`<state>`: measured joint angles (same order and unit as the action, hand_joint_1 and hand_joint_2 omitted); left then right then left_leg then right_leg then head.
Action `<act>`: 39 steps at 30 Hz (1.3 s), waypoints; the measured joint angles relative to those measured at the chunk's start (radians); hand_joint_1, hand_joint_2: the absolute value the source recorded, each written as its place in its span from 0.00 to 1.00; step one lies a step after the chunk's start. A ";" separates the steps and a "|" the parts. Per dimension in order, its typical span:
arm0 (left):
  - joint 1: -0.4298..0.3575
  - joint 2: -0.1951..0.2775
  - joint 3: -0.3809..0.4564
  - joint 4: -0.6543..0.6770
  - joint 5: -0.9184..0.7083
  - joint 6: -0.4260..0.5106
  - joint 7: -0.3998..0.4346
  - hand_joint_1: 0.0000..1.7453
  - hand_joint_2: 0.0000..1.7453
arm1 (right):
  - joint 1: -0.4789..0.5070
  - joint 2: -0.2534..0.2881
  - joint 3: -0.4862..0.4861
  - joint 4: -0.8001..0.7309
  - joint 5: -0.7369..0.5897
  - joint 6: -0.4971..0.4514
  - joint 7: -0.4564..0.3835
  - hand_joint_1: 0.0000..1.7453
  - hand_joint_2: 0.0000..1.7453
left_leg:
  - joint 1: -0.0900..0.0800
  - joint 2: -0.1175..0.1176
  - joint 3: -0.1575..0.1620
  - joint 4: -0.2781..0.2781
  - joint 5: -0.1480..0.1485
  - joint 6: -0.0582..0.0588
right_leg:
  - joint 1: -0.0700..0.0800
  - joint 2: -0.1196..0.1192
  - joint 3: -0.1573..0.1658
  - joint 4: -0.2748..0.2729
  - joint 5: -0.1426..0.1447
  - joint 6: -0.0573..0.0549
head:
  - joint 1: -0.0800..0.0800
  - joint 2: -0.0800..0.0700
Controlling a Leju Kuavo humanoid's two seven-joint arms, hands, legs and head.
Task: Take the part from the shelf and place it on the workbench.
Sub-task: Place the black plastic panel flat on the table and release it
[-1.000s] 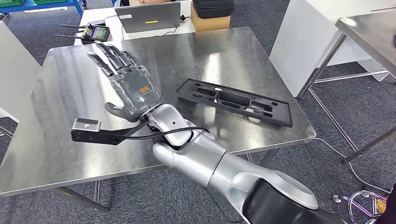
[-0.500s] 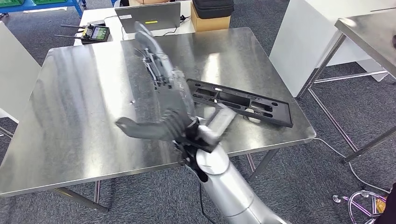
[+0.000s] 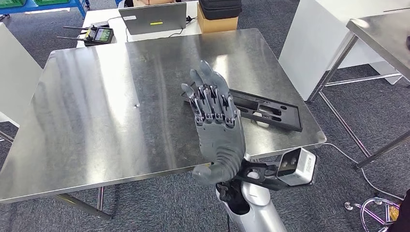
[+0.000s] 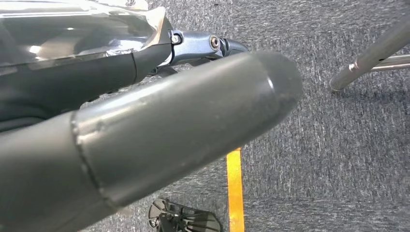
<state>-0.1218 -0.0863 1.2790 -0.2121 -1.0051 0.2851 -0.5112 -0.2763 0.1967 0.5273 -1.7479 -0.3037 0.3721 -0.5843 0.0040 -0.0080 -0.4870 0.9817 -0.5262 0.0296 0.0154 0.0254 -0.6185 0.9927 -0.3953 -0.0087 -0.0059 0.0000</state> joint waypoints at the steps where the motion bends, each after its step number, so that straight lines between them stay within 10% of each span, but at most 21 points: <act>1: 0.000 0.000 0.000 0.000 0.000 0.000 -0.001 0.00 0.00 | 0.007 -0.003 -0.001 -0.002 -0.002 0.008 -0.005 0.00 1.00 | 0.000 0.000 0.000 0.000 0.000 0.000 | 0.000 0.000 0.000 0.000 0.000 0.000 | 0.000 0.000; 19: -0.022 -0.015 -0.027 0.000 -0.033 -0.063 -0.001 0.00 0.00 | 0.116 -0.064 -0.129 0.028 0.048 0.128 -0.067 0.00 1.00 | -0.009 0.003 0.005 -0.009 0.012 0.024 | -0.012 -0.001 0.000 -0.003 0.006 0.014 | -0.001 0.000; 23: -0.034 -0.026 -0.034 0.000 -0.039 -0.065 0.000 0.00 0.00 | 0.133 -0.071 -0.151 0.030 0.059 0.110 -0.068 0.00 1.00 | 0.005 0.010 0.017 -0.033 0.032 0.037 | -0.018 -0.009 -0.074 0.160 -0.072 0.019 | 0.009 0.000; 26: -0.034 -0.031 -0.038 0.000 -0.045 -0.066 0.004 0.00 0.00 | 0.151 -0.081 -0.162 0.034 0.067 0.097 -0.068 0.00 1.00 | 0.010 0.012 0.017 -0.032 0.029 0.032 | -0.037 -0.014 -0.115 0.259 -0.090 0.041 | 0.010 0.000; 30: -0.034 -0.033 -0.050 0.000 -0.047 -0.069 0.008 0.00 0.00 | 0.158 -0.088 -0.172 0.035 0.070 0.091 -0.068 0.00 1.00 | 0.021 0.010 0.014 -0.014 0.008 -0.001 | -0.053 -0.027 0.006 0.049 -0.022 0.086 | 0.015 0.000; 35: -0.036 -0.033 -0.057 0.000 -0.054 -0.074 0.008 0.00 0.00 | 0.169 -0.091 -0.176 0.035 0.074 0.078 -0.073 0.00 1.00 | 0.026 0.010 0.001 0.017 -0.022 -0.030 | -0.052 -0.019 0.017 0.029 -0.046 0.040 | 0.015 0.000; 39: -0.036 -0.034 -0.058 0.000 -0.055 -0.075 0.008 0.00 0.00 | 0.176 -0.092 -0.178 0.035 0.077 0.075 -0.075 0.00 1.00 | 0.029 0.009 -0.108 0.238 -0.135 -0.033 | -0.039 -0.019 0.016 0.027 -0.046 0.014 | 0.012 0.000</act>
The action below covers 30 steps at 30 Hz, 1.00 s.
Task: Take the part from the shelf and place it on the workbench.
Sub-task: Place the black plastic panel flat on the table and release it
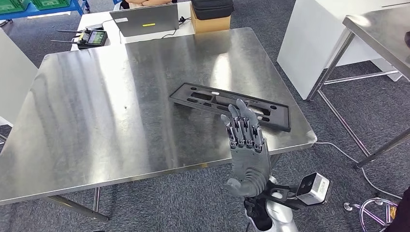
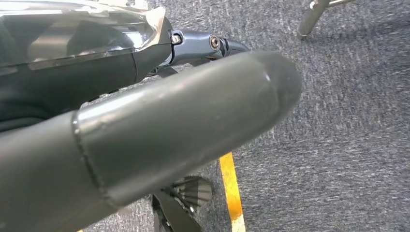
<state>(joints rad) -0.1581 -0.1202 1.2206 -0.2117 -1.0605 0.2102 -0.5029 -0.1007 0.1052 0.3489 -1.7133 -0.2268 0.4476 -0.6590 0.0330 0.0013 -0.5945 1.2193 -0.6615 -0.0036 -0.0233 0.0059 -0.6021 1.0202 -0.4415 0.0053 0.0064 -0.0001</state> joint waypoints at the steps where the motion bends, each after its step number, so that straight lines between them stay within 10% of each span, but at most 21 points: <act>1: 0.001 0.000 0.000 0.000 0.000 0.000 0.000 0.00 0.00 | 0.003 0.000 0.000 0.000 0.000 0.000 0.000 0.00 1.00 | 0.000 0.000 -0.025 0.044 -0.008 0.002 | 0.005 0.000 0.000 0.000 0.000 -0.002 | 0.000 0.000; 3: 0.001 0.000 0.000 0.000 0.000 -0.001 0.000 0.00 0.00 | 0.006 0.000 -0.001 0.000 0.000 -0.001 0.000 0.00 1.00 | -0.002 0.000 -0.029 0.033 0.033 0.011 | 0.012 0.000 0.001 0.000 0.000 -0.002 | 0.000 0.000; 6: 0.000 0.001 0.000 0.000 0.000 -0.001 0.000 0.00 0.00 | 0.006 0.000 -0.002 0.000 0.000 -0.001 -0.001 0.00 1.00 | -0.013 -0.001 0.051 -0.145 0.130 0.035 | 0.018 0.002 0.004 0.000 0.003 -0.002 | 0.001 0.000; 11: 0.000 0.001 0.000 0.000 0.000 -0.001 0.000 0.00 0.00 | 0.006 0.000 -0.003 -0.001 0.001 -0.001 -0.002 0.00 1.00 | -0.025 0.001 0.070 -0.214 0.159 0.048 | 0.019 -0.002 -0.005 0.005 0.008 0.018 | 0.001 0.000; 17: 0.000 -0.001 0.000 0.000 0.000 -0.003 0.000 0.00 0.00 | 0.014 -0.008 -0.004 -0.002 0.003 -0.004 -0.003 0.00 1.00 | -0.024 0.008 0.049 -0.227 0.191 0.060 | 0.013 -0.003 -0.102 0.263 -0.119 0.021 | 0.006 0.000; 21: 0.000 -0.002 0.000 0.000 0.000 -0.008 0.002 0.00 0.00 | 0.016 -0.010 -0.004 -0.002 0.011 -0.014 -0.006 0.00 1.00 | -0.026 0.008 0.046 -0.220 0.196 0.051 | 0.009 -0.004 0.034 0.046 -0.053 0.046 | 0.006 0.000; 26: -0.001 -0.004 0.000 0.001 0.000 -0.009 0.006 0.00 0.00 | 0.019 -0.012 -0.006 -0.003 0.018 -0.017 -0.012 0.00 1.00 | -0.023 0.007 0.030 -0.211 0.203 0.022 | 0.014 -0.004 0.059 -0.023 -0.023 0.014 | 0.005 0.000; 30: -0.001 -0.006 0.000 0.002 0.001 -0.011 0.006 0.00 0.00 | 0.020 -0.013 -0.006 -0.002 0.019 -0.017 -0.017 0.00 1.00 | -0.013 0.001 -0.036 -0.049 0.085 0.001 | 0.007 -0.008 0.043 -0.034 -0.001 -0.018 | -0.002 0.000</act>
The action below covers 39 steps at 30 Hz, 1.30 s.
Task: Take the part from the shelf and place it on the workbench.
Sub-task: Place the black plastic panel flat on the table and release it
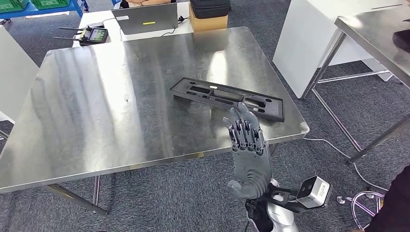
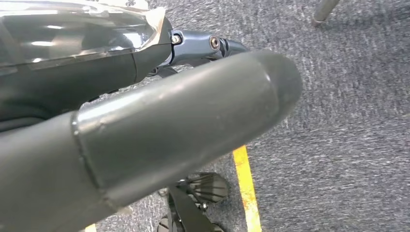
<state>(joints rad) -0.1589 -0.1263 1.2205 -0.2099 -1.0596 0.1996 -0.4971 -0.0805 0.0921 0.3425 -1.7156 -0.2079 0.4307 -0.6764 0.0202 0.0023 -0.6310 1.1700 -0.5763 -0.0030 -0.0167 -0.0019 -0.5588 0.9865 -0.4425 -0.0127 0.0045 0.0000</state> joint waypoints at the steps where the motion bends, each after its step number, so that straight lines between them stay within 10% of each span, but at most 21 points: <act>1: 0.000 0.000 0.000 0.000 0.000 0.000 0.000 0.00 0.00 | 0.002 0.000 0.000 0.000 0.000 0.000 0.000 0.00 1.00 | 0.002 0.000 -0.020 0.055 -0.027 -0.004 | 0.002 0.000 -0.007 0.000 0.005 -0.002 | 0.000 0.000; 3: 0.001 0.000 0.000 0.001 0.001 0.000 0.000 0.00 0.00 | 0.005 -0.001 0.000 0.001 0.001 0.000 -0.001 0.00 1.00 | 0.003 0.000 -0.018 0.080 -0.029 -0.007 | 0.004 -0.001 -0.022 0.001 0.016 -0.001 | 0.000 0.000; 7: -0.002 0.000 0.000 0.001 0.002 0.000 0.000 0.00 0.00 | 0.006 -0.001 -0.001 0.001 0.002 0.000 -0.002 0.00 1.00 | -0.001 -0.002 0.125 -0.148 0.057 0.006 | 0.008 0.000 -0.039 0.003 0.036 0.015 | 0.001 0.000; 11: -0.004 0.000 0.000 0.001 0.001 0.000 0.000 0.00 0.00 | 0.004 -0.002 -0.002 0.001 0.002 -0.001 -0.005 0.00 1.00 | -0.012 -0.003 0.128 -0.181 0.081 0.036 | 0.008 -0.002 -0.046 0.002 0.055 0.044 | 0.005 0.000; 16: -0.007 -0.002 -0.001 0.002 0.000 0.001 0.003 0.00 0.00 | 0.008 -0.005 -0.006 0.002 0.004 -0.006 -0.008 0.00 1.00 | -0.012 0.007 0.083 -0.194 0.129 0.065 | 0.006 0.000 -0.134 0.224 -0.094 0.029 | 0.013 0.000; 19: -0.007 -0.002 -0.001 0.003 -0.001 0.001 0.004 0.00 0.00 | 0.012 -0.008 -0.010 0.002 0.006 -0.007 -0.009 0.00 1.00 | -0.014 0.008 0.050 -0.191 0.151 0.062 | 0.006 0.000 -0.103 0.261 -0.106 0.046 | 0.013 0.000; 22: -0.007 -0.002 -0.001 0.004 -0.001 0.001 0.006 0.00 0.00 | 0.011 -0.010 -0.012 0.002 0.008 -0.009 -0.011 0.00 1.00 | -0.017 0.007 0.029 -0.184 0.168 0.052 | 0.008 0.000 0.050 0.049 -0.070 0.054 | 0.013 0.000; 24: -0.007 -0.002 -0.001 0.004 -0.001 0.002 0.007 0.00 0.00 | 0.010 -0.010 -0.012 0.002 0.009 -0.009 -0.012 0.00 1.00 | -0.020 0.007 0.022 -0.182 0.179 0.043 | 0.013 0.001 0.090 -0.017 -0.068 0.047 | 0.012 0.000; 28: -0.007 -0.003 -0.001 0.005 0.000 0.007 0.011 0.00 0.00 | 0.006 -0.010 -0.013 0.003 0.016 -0.017 -0.016 0.00 1.00 | -0.013 0.005 0.013 -0.170 0.181 0.022 | 0.008 0.000 0.069 -0.020 -0.050 0.023 | 0.011 0.000; 31: -0.004 -0.002 -0.001 0.005 0.004 0.010 0.012 0.00 0.00 | -0.002 -0.009 -0.014 0.003 0.018 -0.022 -0.020 0.00 1.00 | -0.005 -0.001 -0.037 -0.042 0.069 0.007 | 0.001 -0.004 0.051 -0.026 -0.023 -0.009 | 0.007 0.000; 34: 0.001 -0.002 -0.001 0.005 0.010 0.011 0.011 0.00 0.00 | 0.000 -0.009 -0.018 0.003 0.028 -0.044 -0.020 0.00 1.00 | 0.003 -0.003 -0.066 0.098 0.003 -0.007 | 0.005 -0.005 0.018 -0.023 0.003 -0.012 | 0.004 0.000; 39: 0.004 -0.002 0.000 0.005 0.017 0.019 0.003 0.00 0.00 | 0.011 -0.009 -0.061 0.004 0.083 -0.151 -0.011 0.00 1.00 | 0.008 -0.004 0.124 -0.153 0.077 0.000 | 0.005 -0.005 -0.022 -0.004 0.027 0.013 | 0.004 0.000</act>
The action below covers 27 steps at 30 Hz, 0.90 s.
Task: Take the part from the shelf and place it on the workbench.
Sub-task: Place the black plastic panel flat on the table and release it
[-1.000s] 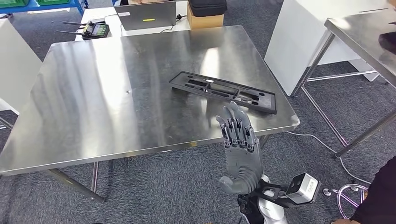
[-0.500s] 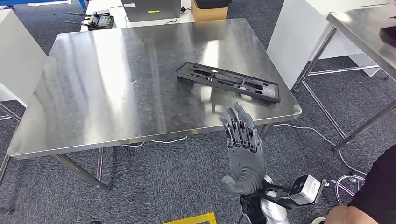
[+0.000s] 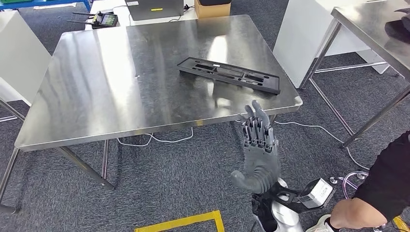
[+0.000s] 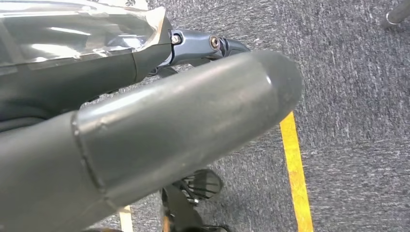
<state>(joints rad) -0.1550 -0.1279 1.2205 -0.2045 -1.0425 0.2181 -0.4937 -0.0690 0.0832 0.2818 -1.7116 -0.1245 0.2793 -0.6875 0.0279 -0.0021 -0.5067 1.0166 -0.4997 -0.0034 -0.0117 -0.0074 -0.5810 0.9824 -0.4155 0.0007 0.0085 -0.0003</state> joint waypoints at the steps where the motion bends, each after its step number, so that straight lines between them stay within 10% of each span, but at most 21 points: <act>1: 0.001 0.000 0.000 0.000 0.003 0.002 -0.001 0.00 0.00 | 0.006 0.000 -0.015 0.003 0.017 -0.030 0.005 0.00 1.00 | -0.004 -0.001 0.013 -0.024 -0.003 0.007 | 0.001 -0.001 -0.003 0.002 0.005 0.007 | 0.000 0.000; 5: 0.005 0.000 0.001 0.000 0.013 0.007 -0.003 0.00 0.00 | 0.027 -0.002 -0.072 0.027 0.052 -0.082 0.005 0.00 1.00 | -0.008 0.005 -0.008 -0.047 0.028 0.041 | 0.003 -0.001 -0.025 0.017 0.002 0.029 | 0.002 0.000; 10: 0.007 0.000 0.001 0.000 0.014 0.010 -0.002 0.00 0.00 | 0.043 -0.003 -0.112 0.059 0.046 -0.103 0.026 0.00 1.00 | -0.009 0.013 -0.062 -0.055 0.078 0.058 | -0.005 0.003 -0.105 0.282 -0.158 0.023 | 0.005 0.000; 12: 0.009 -0.001 0.001 0.000 0.014 0.012 0.000 0.00 0.00 | 0.051 -0.003 -0.140 0.096 0.021 -0.124 0.050 0.00 1.00 | -0.009 0.013 -0.079 -0.053 0.093 0.053 | -0.008 0.003 -0.045 0.234 -0.141 0.043 | 0.005 0.000; 15: 0.013 -0.002 0.001 0.000 0.016 0.015 -0.001 0.00 0.00 | 0.052 -0.003 -0.207 0.197 0.024 -0.190 0.067 0.00 1.00 | -0.012 0.012 -0.099 -0.043 0.112 0.038 | -0.005 0.003 0.102 0.024 -0.103 0.054 | 0.005 0.000; 20: 0.026 -0.001 0.002 0.000 0.031 0.022 -0.014 0.00 0.00 | 0.027 -0.005 -0.341 0.478 0.298 -0.539 0.067 0.00 1.00 | -0.011 0.009 -0.122 -0.017 0.104 0.011 | -0.011 0.003 0.103 -0.022 -0.084 0.021 | 0.003 0.000; 24: 0.033 0.001 0.002 0.001 0.035 0.022 -0.023 0.00 0.00 | -0.040 -0.018 -0.432 0.799 0.358 -0.590 0.108 0.00 0.00 | -0.006 0.002 -0.199 0.204 -0.066 -0.004 | -0.013 0.000 0.071 -0.023 -0.051 -0.010 | -0.005 0.000; 27: 0.036 0.002 0.003 0.001 0.036 0.023 -0.026 0.00 0.00 | -0.062 -0.035 -0.508 1.022 0.352 -0.586 0.178 0.00 0.00 | -0.001 0.002 -0.168 0.236 -0.049 -0.011 | -0.013 -0.004 0.049 -0.017 -0.034 -0.002 | -0.005 0.000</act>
<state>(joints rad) -0.1195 -0.1263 1.2233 -0.2037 -1.0066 0.2409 -0.5194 -0.1313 0.0481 -0.2264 -0.6896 0.2271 -0.3065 -0.5095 0.0267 0.0001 -0.6744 1.2529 -0.5490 -0.0143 -0.0242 -0.0116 -0.5323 0.9651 -0.4500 -0.0009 0.0038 0.0000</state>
